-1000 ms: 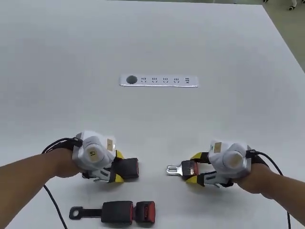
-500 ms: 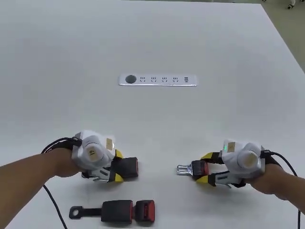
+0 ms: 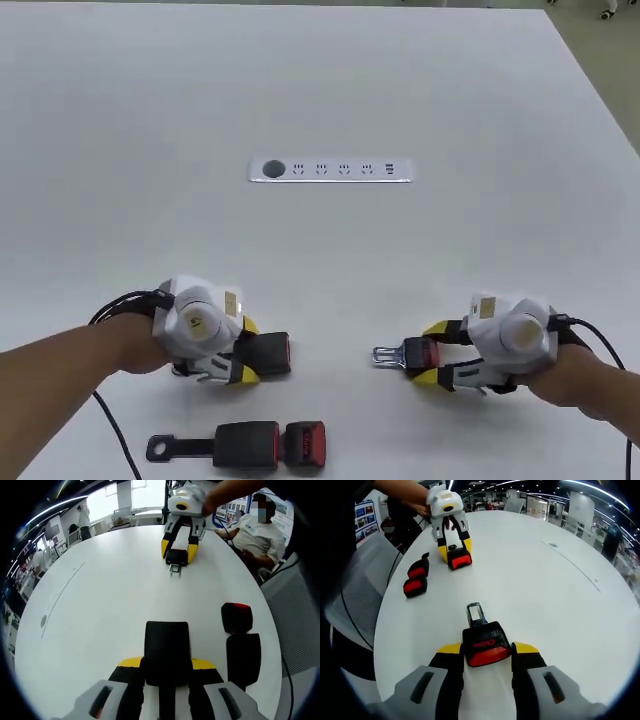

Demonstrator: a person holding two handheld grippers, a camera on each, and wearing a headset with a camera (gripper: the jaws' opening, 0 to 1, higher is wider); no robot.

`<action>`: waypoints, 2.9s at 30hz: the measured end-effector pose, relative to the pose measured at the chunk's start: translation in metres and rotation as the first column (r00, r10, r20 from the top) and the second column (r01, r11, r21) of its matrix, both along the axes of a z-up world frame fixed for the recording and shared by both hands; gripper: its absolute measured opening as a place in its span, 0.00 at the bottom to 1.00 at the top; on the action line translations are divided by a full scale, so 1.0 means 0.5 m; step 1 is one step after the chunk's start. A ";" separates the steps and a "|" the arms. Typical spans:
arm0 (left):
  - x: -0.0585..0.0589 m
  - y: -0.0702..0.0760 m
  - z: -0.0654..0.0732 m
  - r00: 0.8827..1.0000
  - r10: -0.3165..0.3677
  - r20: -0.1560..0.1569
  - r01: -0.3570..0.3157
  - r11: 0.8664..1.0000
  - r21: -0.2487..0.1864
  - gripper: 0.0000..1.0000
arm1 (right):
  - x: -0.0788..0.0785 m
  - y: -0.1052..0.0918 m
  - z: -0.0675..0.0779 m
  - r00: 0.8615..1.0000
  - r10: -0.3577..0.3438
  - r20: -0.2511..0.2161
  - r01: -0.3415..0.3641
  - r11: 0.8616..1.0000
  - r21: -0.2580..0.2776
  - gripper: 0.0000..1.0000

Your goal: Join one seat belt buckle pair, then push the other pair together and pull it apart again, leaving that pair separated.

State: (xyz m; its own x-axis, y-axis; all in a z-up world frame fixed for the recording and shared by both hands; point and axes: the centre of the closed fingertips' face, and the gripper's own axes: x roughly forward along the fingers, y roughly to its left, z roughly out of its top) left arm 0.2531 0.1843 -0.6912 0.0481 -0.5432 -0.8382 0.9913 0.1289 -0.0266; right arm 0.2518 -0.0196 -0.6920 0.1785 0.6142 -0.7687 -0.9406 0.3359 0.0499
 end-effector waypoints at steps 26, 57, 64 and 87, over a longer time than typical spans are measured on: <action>-0.004 0.006 0.055 0.962 0.256 -0.096 -0.262 0.964 -0.052 0.73 | 0.032 -0.008 0.035 0.956 -0.286 0.059 0.283 0.957 0.061 0.66; -0.070 0.072 0.199 0.761 0.636 -0.124 -0.640 0.707 -0.302 1.00 | -0.006 -0.007 0.166 0.776 -0.603 0.185 0.546 0.789 0.283 0.83; -0.117 0.082 0.216 0.729 0.672 -0.131 -0.666 0.654 -0.359 1.00 | -0.045 -0.002 0.189 0.759 -0.620 0.197 0.549 0.773 0.317 0.84; -0.260 0.181 0.257 0.660 0.743 -0.115 -0.695 0.545 -0.469 1.00 | -0.202 0.025 0.252 0.705 -0.675 0.217 0.572 0.722 0.390 0.87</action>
State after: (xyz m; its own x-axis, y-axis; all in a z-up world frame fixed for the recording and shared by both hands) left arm 0.1230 0.2747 -0.5625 0.6492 -0.5864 -0.4845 0.5719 0.7963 -0.1974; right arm 0.1505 -0.0073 -0.5658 0.7998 0.4390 -0.4094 -0.4920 0.8701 -0.0282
